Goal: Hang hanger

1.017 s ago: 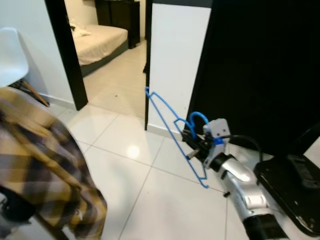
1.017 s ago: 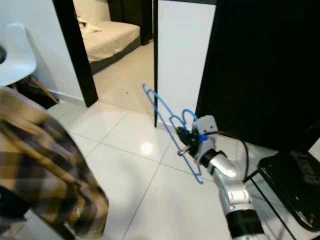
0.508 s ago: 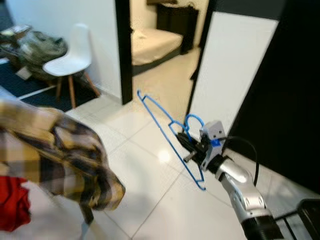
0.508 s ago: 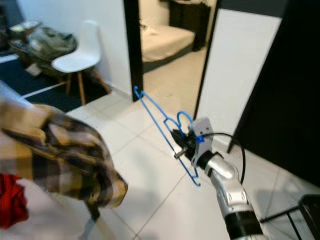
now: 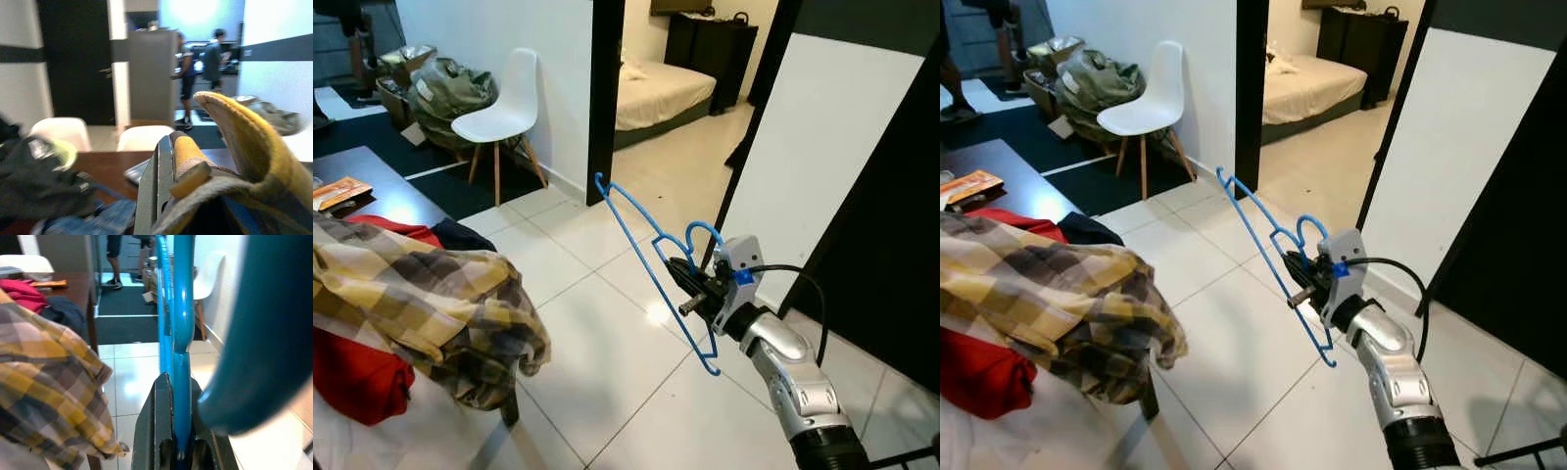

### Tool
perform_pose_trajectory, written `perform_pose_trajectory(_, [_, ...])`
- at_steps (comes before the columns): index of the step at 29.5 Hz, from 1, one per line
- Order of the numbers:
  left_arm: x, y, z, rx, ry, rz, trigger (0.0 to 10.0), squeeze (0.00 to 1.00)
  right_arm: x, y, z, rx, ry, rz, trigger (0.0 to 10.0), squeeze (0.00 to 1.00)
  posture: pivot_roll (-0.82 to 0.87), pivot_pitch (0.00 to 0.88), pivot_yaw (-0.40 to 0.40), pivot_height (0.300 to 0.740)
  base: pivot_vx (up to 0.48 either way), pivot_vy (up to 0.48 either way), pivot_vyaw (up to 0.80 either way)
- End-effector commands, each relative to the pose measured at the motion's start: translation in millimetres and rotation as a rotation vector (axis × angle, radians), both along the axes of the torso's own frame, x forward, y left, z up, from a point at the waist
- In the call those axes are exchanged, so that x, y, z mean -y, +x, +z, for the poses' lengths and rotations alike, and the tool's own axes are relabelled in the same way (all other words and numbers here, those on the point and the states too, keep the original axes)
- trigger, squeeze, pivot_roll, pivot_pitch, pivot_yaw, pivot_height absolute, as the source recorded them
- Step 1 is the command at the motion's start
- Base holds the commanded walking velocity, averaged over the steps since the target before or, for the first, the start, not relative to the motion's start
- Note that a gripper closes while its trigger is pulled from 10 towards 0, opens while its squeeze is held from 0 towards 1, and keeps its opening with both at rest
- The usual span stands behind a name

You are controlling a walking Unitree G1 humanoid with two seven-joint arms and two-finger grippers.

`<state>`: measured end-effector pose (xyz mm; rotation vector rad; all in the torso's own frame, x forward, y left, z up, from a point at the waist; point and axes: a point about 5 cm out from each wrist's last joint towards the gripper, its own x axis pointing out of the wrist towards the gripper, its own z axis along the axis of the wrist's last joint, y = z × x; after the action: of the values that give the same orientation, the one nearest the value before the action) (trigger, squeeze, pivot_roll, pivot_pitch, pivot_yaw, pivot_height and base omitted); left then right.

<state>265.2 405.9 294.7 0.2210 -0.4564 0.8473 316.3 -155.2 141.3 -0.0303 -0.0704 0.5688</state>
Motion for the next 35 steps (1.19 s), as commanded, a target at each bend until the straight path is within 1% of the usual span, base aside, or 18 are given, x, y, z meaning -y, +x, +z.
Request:
perform_pose_trajectory(1, [4.7, 14.8, -6.2, -0.023, -0.038, -0.043, 10.0, 0.0, 5.9, 0.2, 0.0, -0.011, 0.014, -0.03, 10.0, 0.0, -0.04, 0.0, -0.061, 0.74, 0.0, 0.0, 0.0])
perform_pose_trajectory(3, [13.1, 26.5, -4.3, -0.017, -0.06, -0.112, 10.0, 0.0, 7.3, -0.6, -0.4, -0.013, 0.011, -0.038, 10.0, 0.0, -0.05, 0.0, -0.056, 0.74, 0.0, 0.0, 0.0])
perform_pose_trajectory(4, [30.7, 39.6, 4.2, 0.008, -0.057, -0.247, 10.0, 0.0, 9.0, -1.1, -0.3, -0.012, 0.015, -0.048, 10.0, 0.0, -0.05, 0.0, -0.054, 0.74, 0.0, 0.0, 0.0])
perform_pose_trajectory(5, [30.7, 39.6, 4.2, 0.008, -0.057, -0.247, 10.0, 0.0, 9.0, -1.1, -0.3, -0.012, 0.015, -0.048, 10.0, 0.0, -0.05, 0.0, -0.054, 0.74, 0.0, 0.0, 0.0])
perform_pose_trajectory(7, [81.2, 55.5, 44.6, 0.121, 0.063, -0.55, 10.0, 0.0, 12.0, -1.5, 0.7, -0.01, 0.027, -0.066, 10.0, 0.0, -0.05, 0.0, -0.051, 0.74, 0.0, 0.0, 0.0])
perform_pose_trajectory(8, [81.2, 55.5, 44.6, 0.121, 0.063, -0.55, 10.0, 0.0, 12.0, -1.5, 0.7, -0.01, 0.027, -0.066, 10.0, 0.0, -0.05, 0.0, -0.051, 0.74, 0.0, 0.0, 0.0])
perform_pose_trajectory(9, [96.5, 56.2, 58.4, 0.157, 0.115, -0.625, 10.0, 0.0, 12.3, -1.4, 1.0, -0.01, 0.029, -0.069, 10.0, 0.0, -0.05, 0.0, -0.05, 0.74, 0.0, 0.0, 0.0])
perform_pose_trajectory(11, [96.5, 56.2, 58.4, 0.157, 0.115, -0.625, 10.0, 0.0, 12.3, -1.4, 1.0, -0.01, 0.029, -0.069, 10.0, 0.0, -0.05, 0.0, -0.05, 0.74, 0.0, 0.0, 0.0])
perform_pose_trajectory(12, [109.3, 53.0, 80.1, 0.215, 0.181, -0.672, 10.0, 0.0, 12.1, -1.3, 1.2, -0.01, 0.031, -0.07, 10.0, 0.0, -0.05, 0.0, -0.046, 0.74, 0.48, 0.0, 0.0])
perform_pose_trajectory(14, [109.3, 53.0, 80.1, 0.215, 0.181, -0.672, 10.0, 0.0, 12.1, -1.3, 1.2, -0.01, 0.031, -0.07, 10.0, 0.0, -0.05, 0.0, -0.046, 0.74, 0.48, 0.0, 0.0])
perform_pose_trajectory(15, [114.2, 46.8, 100.7, 0.272, 0.227, -0.677, 10.0, 0.0, 11.8, -1.5, 1.5, -0.007, 0.035, -0.069, 10.0, 0.0, -0.05, 0.0, -0.042, 0.74, 0.48, 0.0, 0.0])
perform_pose_trajectory(16, [114.2, 46.8, 100.7, 0.272, 0.227, -0.677, 10.0, 0.0, 11.8, -1.5, 1.5, -0.007, 0.035, -0.069, 10.0, 0.0, -0.05, 0.0, -0.042, 0.74, 0.48, 0.0, 0.0])
perform_pose_trajectory(18, [104.5, 30.5, 130.7, 0.366, 0.27, -0.61, 10.0, 0.0, 6.9, -6.5, 1.9, 0.011, 0.015, -0.025, 10.0, 0.0, -0.04, 0.0, -0.04, 0.74, 0.48, 0.0, 0.72])
perform_pose_trajectory(21, [97.9, 25.4, 135.9, 0.383, 0.274, -0.582, 10.0, 0.0, 4.5, -8.6, 1.4, 0.015, 0.009, -0.008, 10.0, 0.0, -0.04, 0.0, -0.04, 0.74, 0.48, 0.0, 0.74])
perform_pose_trajectory(25, [65.5, 3.7, 140.1, 0.356, 0.307, -0.429, 10.0, 0.0, -2.3, -10.8, 0.5, 0.016, 0.006, 0.024, 10.0, 0.0, -0.03, 0.0, -0.042, 0.74, 0.48, 0.0, 0.74])
perform_pose_trajectory(28, [57.5, -2.5, 141.3, 0.357, 0.302, -0.392, 10.0, 0.0, -2.7, -11.1, 0.5, 0.016, 0.002, 0.027, 10.0, 0.0, -0.03, 0.0, -0.042, 0.74, 0.48, 0.0, 0.74])
perform_pose_trajectory(32, [29.6, -24.3, 137.7, 0.347, 0.26, -0.228, 10.0, 0.0, -1.7, -11.7, -0.6, 0.012, -0.006, 0.031, 10.0, 0.0, -0.03, 0.0, -0.045, 0.74, 0.48, 0.0, 0.75])
perform_pose_trajectory(35, [11.4, -28.6, 114.2, 0.278, 0.178, -0.14, 10.0, 0.0, -1.8, -12.0, -2.4, 0.003, -0.017, 0.039, 10.0, 0.0, -0.02, 0.0, -0.046, 0.74, 0.48, 0.0, 0.75])
